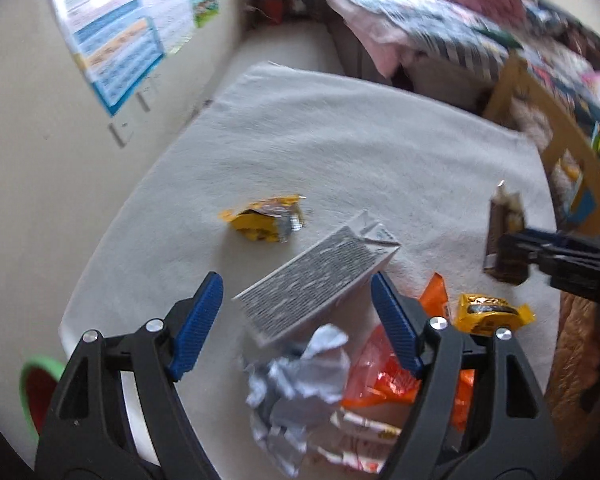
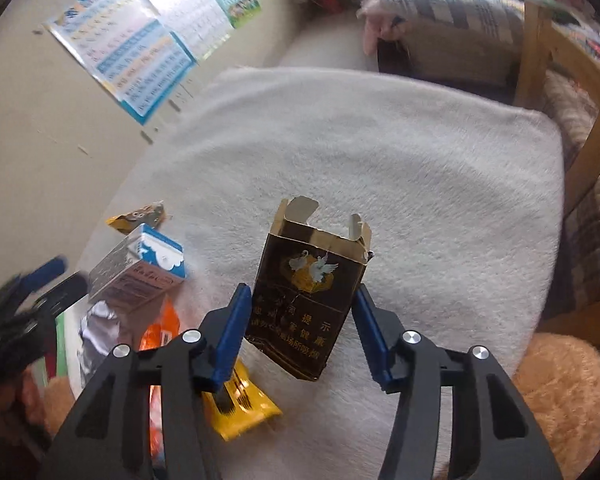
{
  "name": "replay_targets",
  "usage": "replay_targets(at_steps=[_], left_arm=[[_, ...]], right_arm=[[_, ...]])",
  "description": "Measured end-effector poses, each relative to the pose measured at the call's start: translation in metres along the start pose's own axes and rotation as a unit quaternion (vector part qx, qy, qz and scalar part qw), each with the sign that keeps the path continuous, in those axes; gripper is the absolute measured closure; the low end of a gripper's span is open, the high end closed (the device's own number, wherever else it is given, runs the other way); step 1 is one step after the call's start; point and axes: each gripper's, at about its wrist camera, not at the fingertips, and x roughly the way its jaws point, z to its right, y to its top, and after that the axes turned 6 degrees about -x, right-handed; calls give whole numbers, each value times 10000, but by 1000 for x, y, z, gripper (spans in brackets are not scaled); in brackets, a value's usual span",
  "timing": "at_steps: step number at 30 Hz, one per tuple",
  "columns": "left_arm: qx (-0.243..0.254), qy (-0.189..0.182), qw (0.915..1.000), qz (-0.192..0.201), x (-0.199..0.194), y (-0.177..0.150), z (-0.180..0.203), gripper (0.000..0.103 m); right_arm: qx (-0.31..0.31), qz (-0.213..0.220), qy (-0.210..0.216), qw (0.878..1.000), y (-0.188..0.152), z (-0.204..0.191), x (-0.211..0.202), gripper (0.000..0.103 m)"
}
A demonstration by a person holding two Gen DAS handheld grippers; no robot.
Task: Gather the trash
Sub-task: 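Grasp the dark cigarette box with the right tool while the left tool grasps the white milk carton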
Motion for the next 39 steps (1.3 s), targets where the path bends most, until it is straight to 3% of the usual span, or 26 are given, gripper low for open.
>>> replay_targets(at_steps=[3,6,8,11,14,17,21,22,26,31,35,39], left_arm=[[297,-126,9986,-418,22,3,13,30],[593,159,9973,-408,31,5,21,30],[658,105,9969,-423,31,8,23,42],[826,80,9954,-477,33,9,30,46],[1141,239,9918,-530,35,6,35,44],[1301,191,9896,-580,37,3,39,34],[1321,244,9893,-574,38,2,40,35],[1288,271,9898,-545,37,3,39,47],[1016,172,9938,-423,30,8,31,59],[650,253,9976,22,4,14,18,63],[-47,208,9983,542,-32,20,-2,63],[-816,182,9926,877,-61,9,-19,63]], right_arm=[[-31,13,-42,10000,-9,3,-5,52],[119,2,27,9999,-3,6,0,52],[125,16,26,9999,0,7,1,52],[96,55,48,9999,3,4,-1,52],[61,66,83,9999,0,5,-4,52],[42,63,100,9999,-1,5,-4,52],[110,27,158,9998,-1,6,-4,52],[104,40,151,9998,0,6,-5,52],[67,120,160,9998,2,2,-11,52],[-69,271,151,9995,6,-4,-23,52],[-202,403,107,9989,11,-14,-32,52],[-412,562,86,9975,16,-31,-42,52]])
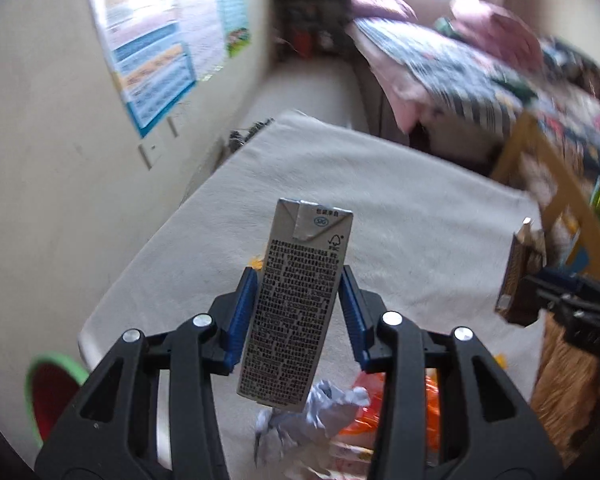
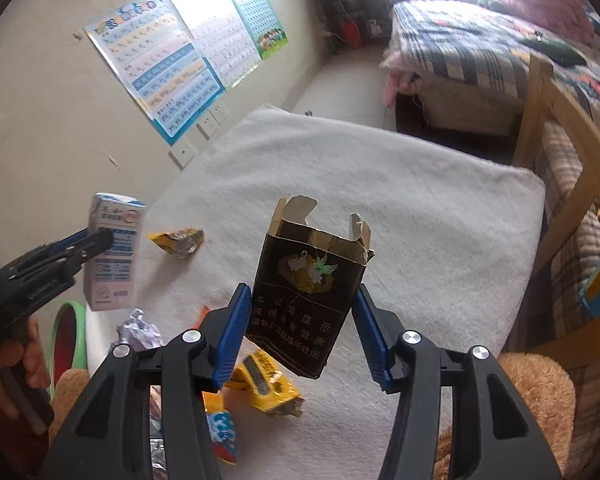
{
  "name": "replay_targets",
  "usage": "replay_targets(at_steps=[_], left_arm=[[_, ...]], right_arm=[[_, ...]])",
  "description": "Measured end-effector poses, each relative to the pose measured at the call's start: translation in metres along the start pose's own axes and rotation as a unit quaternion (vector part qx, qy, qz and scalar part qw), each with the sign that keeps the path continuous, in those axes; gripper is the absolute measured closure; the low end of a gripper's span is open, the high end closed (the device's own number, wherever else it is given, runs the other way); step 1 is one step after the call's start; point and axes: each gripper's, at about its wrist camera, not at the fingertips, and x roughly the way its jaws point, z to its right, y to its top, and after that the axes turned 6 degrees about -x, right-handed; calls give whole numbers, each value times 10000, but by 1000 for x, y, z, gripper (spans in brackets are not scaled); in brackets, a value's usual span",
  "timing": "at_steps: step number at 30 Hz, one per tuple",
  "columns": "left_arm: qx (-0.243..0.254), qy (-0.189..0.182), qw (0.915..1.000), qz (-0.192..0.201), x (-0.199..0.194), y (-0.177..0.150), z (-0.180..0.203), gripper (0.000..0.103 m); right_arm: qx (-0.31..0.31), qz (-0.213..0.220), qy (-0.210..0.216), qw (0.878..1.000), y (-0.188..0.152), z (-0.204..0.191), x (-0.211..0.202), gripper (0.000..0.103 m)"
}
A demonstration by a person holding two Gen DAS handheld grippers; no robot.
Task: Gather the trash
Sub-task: 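Grasp the dark cigarette box with the right tool while the left tool grasps the white milk carton, then carry the cigarette box and milk carton over the green bucket with both tools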
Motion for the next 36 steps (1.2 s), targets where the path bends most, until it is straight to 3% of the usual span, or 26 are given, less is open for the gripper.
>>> replay_targets(at_steps=[12,14,15,16,22,28,36], left_arm=[[-1319,268,9895,530,-69,-29,-40,63],[-1411,301,9881,541,-76,-35,-47,63],[-1402,346,9879,559,-78,-38,-50,63],[-1358,458,9879,593,-82,-42,-52,63],[-1579,674,9834,585,-92,-62,-73,63],[-1864,630,9794,462,-89,-77,-86,63],[-1985,744,9757,551,-97,-81,-99,63]], right_arm=[[-677,178,245,9972,18,-48,-15,62],[-476,242,113,9985,21,-38,-16,59],[-375,243,64,9990,21,-32,-16,52],[-217,194,-25,9996,20,-23,-14,46],[518,-582,-356,9963,9,22,20,45],[242,-1085,-359,9931,1,8,55,31],[-218,-1208,-964,9877,3,-13,97,33]])
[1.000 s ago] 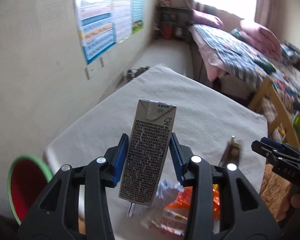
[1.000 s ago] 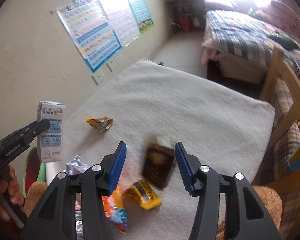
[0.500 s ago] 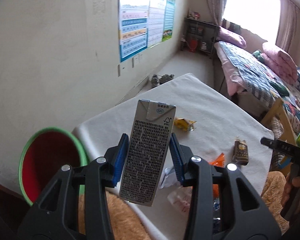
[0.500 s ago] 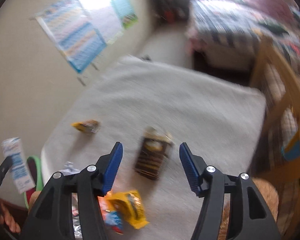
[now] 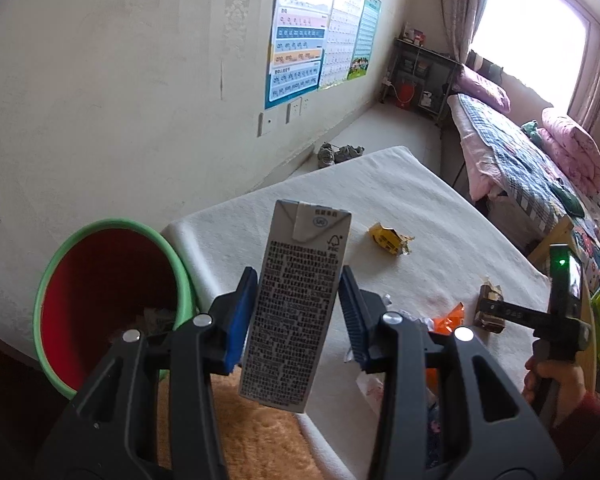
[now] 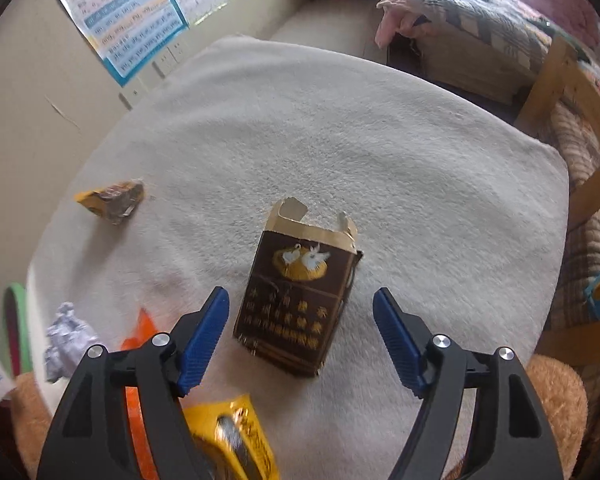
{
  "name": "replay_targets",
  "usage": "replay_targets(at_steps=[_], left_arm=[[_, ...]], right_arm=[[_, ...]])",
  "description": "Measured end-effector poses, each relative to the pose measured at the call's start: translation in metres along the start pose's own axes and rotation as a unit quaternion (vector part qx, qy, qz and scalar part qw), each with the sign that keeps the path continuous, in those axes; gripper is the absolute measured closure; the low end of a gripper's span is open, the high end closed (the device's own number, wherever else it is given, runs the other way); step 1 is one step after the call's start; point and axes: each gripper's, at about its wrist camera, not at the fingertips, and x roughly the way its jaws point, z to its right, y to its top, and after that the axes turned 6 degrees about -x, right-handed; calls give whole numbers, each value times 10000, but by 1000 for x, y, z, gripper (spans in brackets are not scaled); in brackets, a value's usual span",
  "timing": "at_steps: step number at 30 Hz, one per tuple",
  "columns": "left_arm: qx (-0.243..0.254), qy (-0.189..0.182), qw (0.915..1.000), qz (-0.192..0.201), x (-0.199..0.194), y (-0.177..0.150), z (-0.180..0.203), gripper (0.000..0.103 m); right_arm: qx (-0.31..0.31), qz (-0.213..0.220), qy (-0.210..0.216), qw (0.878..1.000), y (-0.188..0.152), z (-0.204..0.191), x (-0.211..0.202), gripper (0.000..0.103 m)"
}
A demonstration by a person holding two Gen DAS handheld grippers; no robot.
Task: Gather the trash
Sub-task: 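Carry the cigarette box and milk carton over the green bucket with both tools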
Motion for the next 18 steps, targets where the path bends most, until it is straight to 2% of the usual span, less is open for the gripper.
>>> replay_targets(at_steps=[1,2,7,12,18], left_arm=[[-7,17,10000,5,0,0,-1,63],[-24,36,10000,9,-1,-1,-3,63],[-142,122,9998,3,-1,-1,-14,63],[-281,196,9994,12,0,1,-25,63],[-396,301,9987,93,-3,5,-40,63]], right_arm=[[-57,33,-57,10000,1,-2,0,45],[-90,30,-68,9999,1,-3,1,48],[-88,158,265,9995,4,-6,-13,50],[-196,632,733,9951,9,-19,-54,50],[-885,1127,1178,9826,16,-80,-97,50]])
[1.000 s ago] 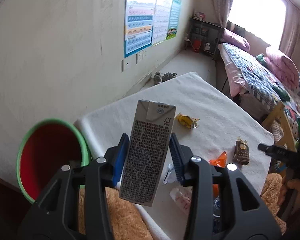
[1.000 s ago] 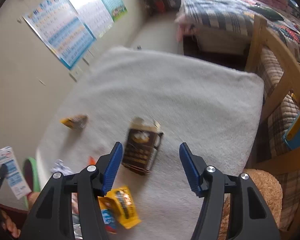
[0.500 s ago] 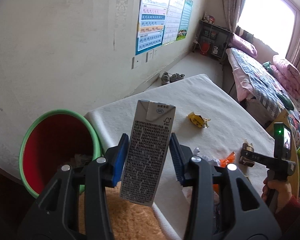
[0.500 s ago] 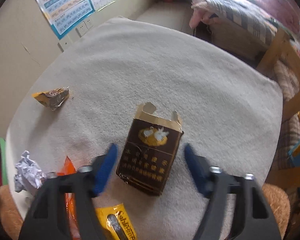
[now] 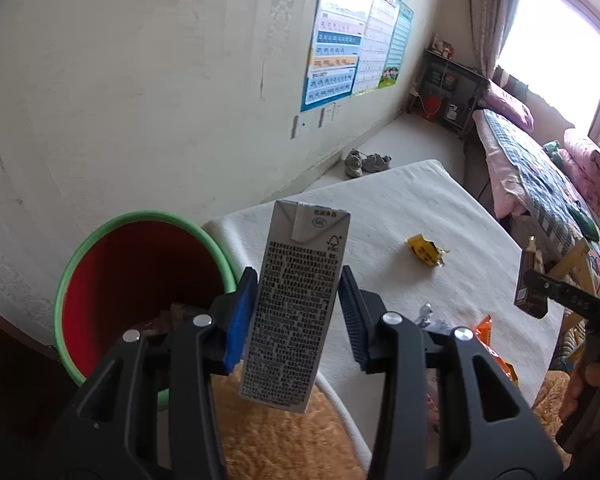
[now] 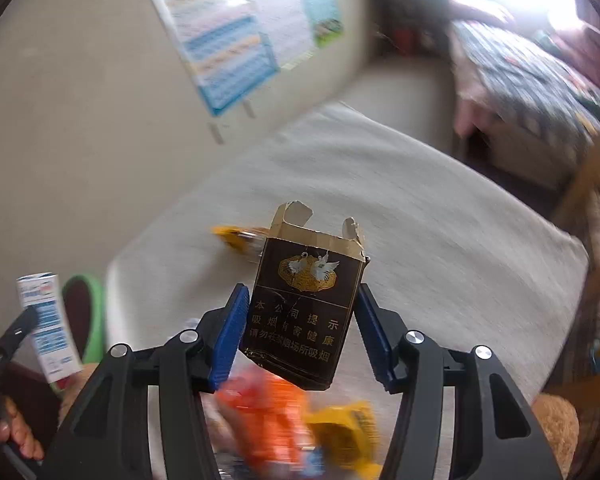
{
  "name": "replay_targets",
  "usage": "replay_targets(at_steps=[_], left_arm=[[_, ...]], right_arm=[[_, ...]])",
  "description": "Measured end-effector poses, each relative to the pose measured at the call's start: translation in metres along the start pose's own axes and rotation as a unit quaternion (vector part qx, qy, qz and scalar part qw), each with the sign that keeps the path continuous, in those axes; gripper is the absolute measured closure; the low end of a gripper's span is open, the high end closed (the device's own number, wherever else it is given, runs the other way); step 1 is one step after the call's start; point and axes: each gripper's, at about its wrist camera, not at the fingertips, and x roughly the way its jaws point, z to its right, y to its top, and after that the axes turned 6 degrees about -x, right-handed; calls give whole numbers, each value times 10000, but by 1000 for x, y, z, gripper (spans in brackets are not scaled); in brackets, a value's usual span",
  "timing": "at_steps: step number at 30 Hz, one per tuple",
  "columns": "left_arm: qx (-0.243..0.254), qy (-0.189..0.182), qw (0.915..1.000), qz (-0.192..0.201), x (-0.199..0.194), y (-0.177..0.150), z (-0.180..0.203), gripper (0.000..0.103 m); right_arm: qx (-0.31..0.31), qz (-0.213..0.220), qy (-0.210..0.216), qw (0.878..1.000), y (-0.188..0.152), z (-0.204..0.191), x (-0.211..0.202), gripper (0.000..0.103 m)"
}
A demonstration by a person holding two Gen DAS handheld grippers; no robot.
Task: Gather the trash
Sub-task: 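Carry the cigarette box and milk carton over the green bucket with both tools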
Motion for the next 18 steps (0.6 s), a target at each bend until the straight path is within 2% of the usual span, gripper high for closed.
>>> replay_targets(at_steps=[7,12,18], left_arm=[[-82,231,9996,166,-12,7,-27,63],[-237,477,9984,208,-16,7,-54,63],[-422,694,9965,210,-17,7,-81,63]], right_arm=[[-671,105,619,9958,15,-75,-3,50],[-1201,257,803,9892,20,-124,-5,50],[-1507,145,1101,9823,21,-165,6,50]])
